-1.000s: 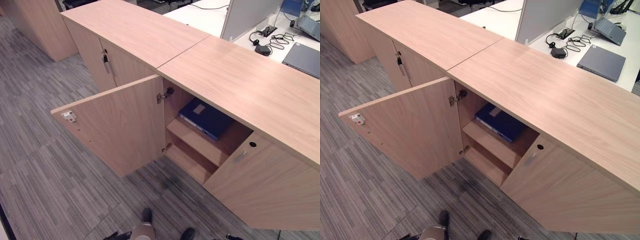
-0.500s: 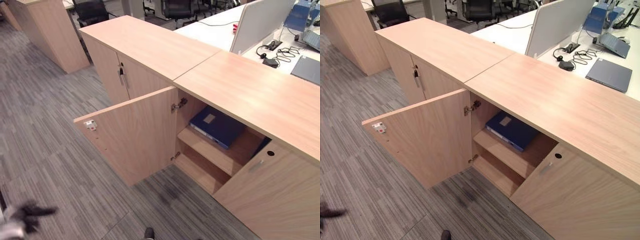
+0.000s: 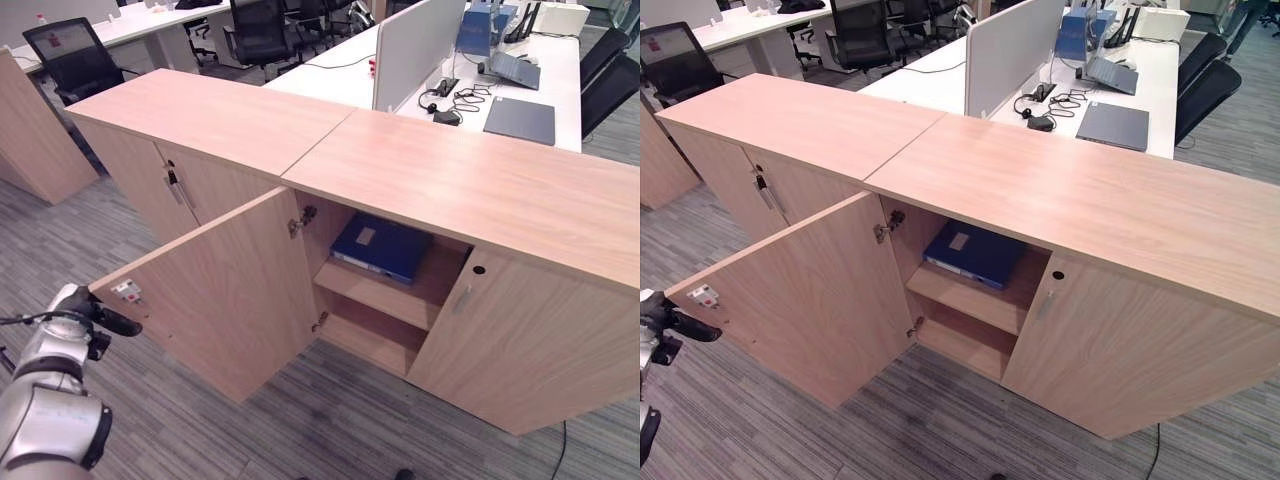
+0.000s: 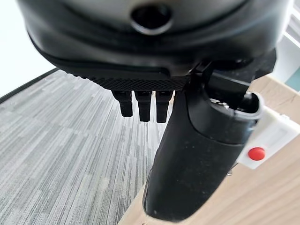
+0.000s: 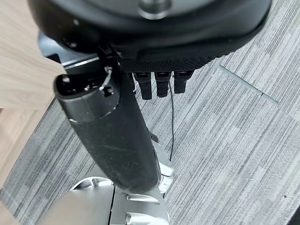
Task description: Put the empty folder in the office cabinet
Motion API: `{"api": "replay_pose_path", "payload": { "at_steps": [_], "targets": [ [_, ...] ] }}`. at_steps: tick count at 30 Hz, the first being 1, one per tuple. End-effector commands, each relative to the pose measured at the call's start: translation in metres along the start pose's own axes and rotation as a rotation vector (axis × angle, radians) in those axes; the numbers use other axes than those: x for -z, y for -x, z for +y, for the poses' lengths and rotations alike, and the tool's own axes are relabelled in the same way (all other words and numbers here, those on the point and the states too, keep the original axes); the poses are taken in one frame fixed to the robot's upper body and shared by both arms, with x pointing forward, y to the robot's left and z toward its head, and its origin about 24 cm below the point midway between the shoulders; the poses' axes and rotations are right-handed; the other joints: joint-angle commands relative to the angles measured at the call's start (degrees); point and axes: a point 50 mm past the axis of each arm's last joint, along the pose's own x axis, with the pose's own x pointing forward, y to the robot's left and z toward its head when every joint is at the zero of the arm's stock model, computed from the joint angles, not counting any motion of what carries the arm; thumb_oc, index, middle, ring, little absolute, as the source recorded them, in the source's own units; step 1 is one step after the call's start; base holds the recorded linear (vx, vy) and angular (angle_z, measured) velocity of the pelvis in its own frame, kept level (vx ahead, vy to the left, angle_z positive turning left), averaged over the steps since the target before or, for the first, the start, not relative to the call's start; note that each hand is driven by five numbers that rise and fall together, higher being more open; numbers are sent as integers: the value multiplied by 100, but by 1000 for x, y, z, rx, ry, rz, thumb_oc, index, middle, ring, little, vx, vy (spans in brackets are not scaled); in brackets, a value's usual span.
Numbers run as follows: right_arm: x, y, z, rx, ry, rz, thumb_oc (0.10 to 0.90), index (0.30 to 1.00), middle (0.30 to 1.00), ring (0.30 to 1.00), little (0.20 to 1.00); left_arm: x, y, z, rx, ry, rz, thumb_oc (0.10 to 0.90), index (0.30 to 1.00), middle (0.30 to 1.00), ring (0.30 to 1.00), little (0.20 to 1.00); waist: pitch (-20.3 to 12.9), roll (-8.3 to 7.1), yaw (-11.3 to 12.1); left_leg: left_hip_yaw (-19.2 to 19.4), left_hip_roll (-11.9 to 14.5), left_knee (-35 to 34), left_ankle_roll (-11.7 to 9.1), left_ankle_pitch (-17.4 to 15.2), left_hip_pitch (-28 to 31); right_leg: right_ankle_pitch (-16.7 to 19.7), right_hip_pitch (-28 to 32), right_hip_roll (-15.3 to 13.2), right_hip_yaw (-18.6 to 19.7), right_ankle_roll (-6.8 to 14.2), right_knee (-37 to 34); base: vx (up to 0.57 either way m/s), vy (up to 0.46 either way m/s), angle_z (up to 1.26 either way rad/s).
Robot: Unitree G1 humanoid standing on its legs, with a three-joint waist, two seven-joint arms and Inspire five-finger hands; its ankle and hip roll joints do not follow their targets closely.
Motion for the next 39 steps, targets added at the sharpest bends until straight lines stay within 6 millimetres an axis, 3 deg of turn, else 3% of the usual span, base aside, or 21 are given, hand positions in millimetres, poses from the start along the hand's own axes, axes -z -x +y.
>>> {"api": "replay_pose_path", "payload": {
  "at_steps": [1,4,6,7,8,9,11,12,13,15,16,17,19,20,21,24,25,28,30,36,39],
  "targets": [
    [-12,-1,2,2,25,-8,800,900,900,900,900,-89,10,41,-112,81,-280,800,900,900,900,900,91,-3,-198,-232,-270,-29,131,-834,238,-305,266,-154,276,669,25,-16,36,-7],
    [-8,-2,4,-3,22,1,800,900,900,900,900,-108,13,31,-84,74,-341,800,900,900,900,900,101,-24,-240,-192,-293,-29,162,-858,257,-276,241,-165,310,691,27,-26,39,-5],
    [-6,-2,7,-7,7,3,800,900,900,900,900,-137,19,16,-29,86,-451,800,900,900,900,900,105,-45,-263,-186,-323,-29,198,-871,265,-250,228,-180,306,718,30,-22,26,-9],
    [-5,-2,7,-7,7,3,800,900,900,900,900,-137,19,15,-28,86,-451,800,900,900,900,900,105,-45,-261,-186,-323,-29,199,-871,266,-249,228,-180,307,719,30,-30,39,-8],
    [-4,-3,9,-12,-2,0,800,900,900,900,900,-157,26,-1,14,56,-543,800,900,900,900,900,104,-62,-268,-180,-339,-29,214,-885,269,-235,223,-197,304,738,30,0,0,0],
    [-4,-3,9,-12,-2,1,800,900,900,900,900,-157,26,-1,14,56,-543,800,900,900,900,900,102,-61,-266,-179,-339,-29,215,-885,270,-235,223,-198,306,738,29,-29,26,4],
    [-2,-3,13,-18,-19,-6,800,900,900,900,900,-184,44,-20,68,43,-711,800,900,900,900,900,122,-117,-255,-151,-385,-29,259,-785,198,-166,167,-253,229,694,27,-95,2,10],
    [0,-4,18,-30,-34,-16,800,900,900,900,900,-201,72,-44,171,43,-899,800,900,900,900,900,124,-145,-215,-194,-394,-29,270,-788,184,-174,182,-272,170,698,28,-92,-2,11],
    [2,-4,20,-37,-45,-16,800,900,900,900,900,-201,84,-53,221,35,-969,800,900,900,900,900,124,-157,-193,-212,-403,-29,273,-791,186,-173,197,-282,142,701,24,-21,4,9],
    [3,-4,23,-45,-42,-20,800,900,900,900,900,-198,97,-64,286,49,-1035,800,900,900,900,900,112,-165,-180,-233,-410,-29,275,-797,185,-174,212,-296,112,705,20,-4,5,18],
    [4,-5,27,-57,-38,-20,800,900,900,900,900,-191,121,-89,434,57,-1131,800,900,900,900,900,94,-177,-135,-263,-421,-29,279,-807,191,-170,238,-311,75,709,19,1,6,36],
    [4,-5,27,-57,-38,-20,800,900,900,900,900,-191,121,-89,434,58,-1130,800,900,900,900,900,93,-177,-137,-264,-421,-29,279,-807,190,-170,238,-311,74,709,19,-1,9,33],
    [3,-5,28,-66,-34,-24,800,900,900,900,900,-174,162,-113,730,106,-1246,800,900,900,900,900,55,-184,-69,-314,-443,-29,288,-818,186,-157,271,-332,24,710,9,2,3,28],
    [3,-5,28,-66,-33,-24,800,900,900,900,900,-174,162,-113,730,106,-1246,800,900,900,900,900,54,-184,-72,-315,-443,-29,288,-817,185,-157,271,-332,23,711,9,9,-7,13],
    [-2,-5,29,-71,-26,-40,800,900,900,900,900,-163,184,-119,885,153,-1299,800,900,900,900,900,31,-186,-4,-336,-452,-29,291,-825,196,-141,295,-342,9,710,-3,76,-11,7],
    [-7,-6,33,-83,-4,-52,800,900,900,900,900,-151,199,-129,1045,245,-1298,800,900,900,900,900,-19,-160,49,-422,-432,-29,269,-939,267,-211,370,-313,56,758,0,32,-12,5],
    [-7,-6,36,-91,19,-52,800,900,900,900,900,-139,209,-136,1157,327,-1270,800,900,900,900,900,-24,-154,102,-444,-434,-29,278,-941,287,-210,403,-311,46,747,-2,67,-7,-11],
    [-7,-7,38,-102,32,-49,800,900,900,900,900,-130,212,-144,1195,323,-1234,800,900,900,900,900,-42,-159,111,-464,-431,-29,280,-939,292,-216,419,-305,40,740,-5,-1,-25,-12],
    [-10,-7,41,-110,73,-42,800,900,900,900,900,-114,203,-159,1214,442,-1113,800,900,900,900,900,-52,-182,154,-493,-421,-29,275,-913,287,-236,428,-295,26,715,-7,-10,-45,-10],
    [-21,-8,47,-123,91,-72,800,900,900,900,900,-85,201,-168,1216,534,-994,800,900,900,900,900,-86,-181,225,-536,-406,-29,270,-897,272,-274,445,-281,5,688,-7,6,-17,-13],
    [-24,-8,46,-116,123,-76,800,900,900,900,900,-72,202,-184,1295,624,-870,800,900,900,900,900,-113,-184,226,-521,-381,-29,255,-887,254,-289,420,-250,11,671,-7,17,-7,3]
  ]
}}
